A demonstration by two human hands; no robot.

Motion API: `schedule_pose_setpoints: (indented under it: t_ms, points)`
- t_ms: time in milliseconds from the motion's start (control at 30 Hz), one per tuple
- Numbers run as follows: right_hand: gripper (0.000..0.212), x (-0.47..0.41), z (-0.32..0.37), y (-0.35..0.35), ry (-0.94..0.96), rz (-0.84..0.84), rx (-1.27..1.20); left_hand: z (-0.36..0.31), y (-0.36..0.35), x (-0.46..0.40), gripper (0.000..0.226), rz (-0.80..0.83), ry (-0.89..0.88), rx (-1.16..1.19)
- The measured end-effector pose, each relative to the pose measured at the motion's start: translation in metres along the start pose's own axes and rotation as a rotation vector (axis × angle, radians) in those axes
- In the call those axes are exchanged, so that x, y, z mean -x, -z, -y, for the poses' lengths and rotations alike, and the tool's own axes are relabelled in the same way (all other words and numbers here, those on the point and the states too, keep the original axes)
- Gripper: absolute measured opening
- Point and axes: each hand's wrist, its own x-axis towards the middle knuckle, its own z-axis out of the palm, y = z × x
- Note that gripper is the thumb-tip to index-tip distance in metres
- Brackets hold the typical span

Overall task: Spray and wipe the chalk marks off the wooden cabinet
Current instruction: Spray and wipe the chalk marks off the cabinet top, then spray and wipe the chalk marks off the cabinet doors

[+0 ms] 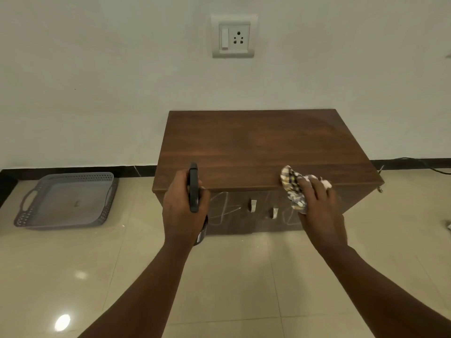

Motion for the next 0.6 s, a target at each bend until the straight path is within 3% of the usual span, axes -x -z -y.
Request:
schedule_pose_setpoints:
  t_ms: [233,600]
  points:
    - [0.086,0.005,0.031,-0.055,0.245,-0.124,-0.042,0.047,-0.031,0.073,0.017,-0.084,0.063,-0.008]
    - [0.078,0.006,0.046,-0.082,0.312,-0.306,-0.132,0.099,-0.068,0.172,0.019,-0.135,0.096,0.057]
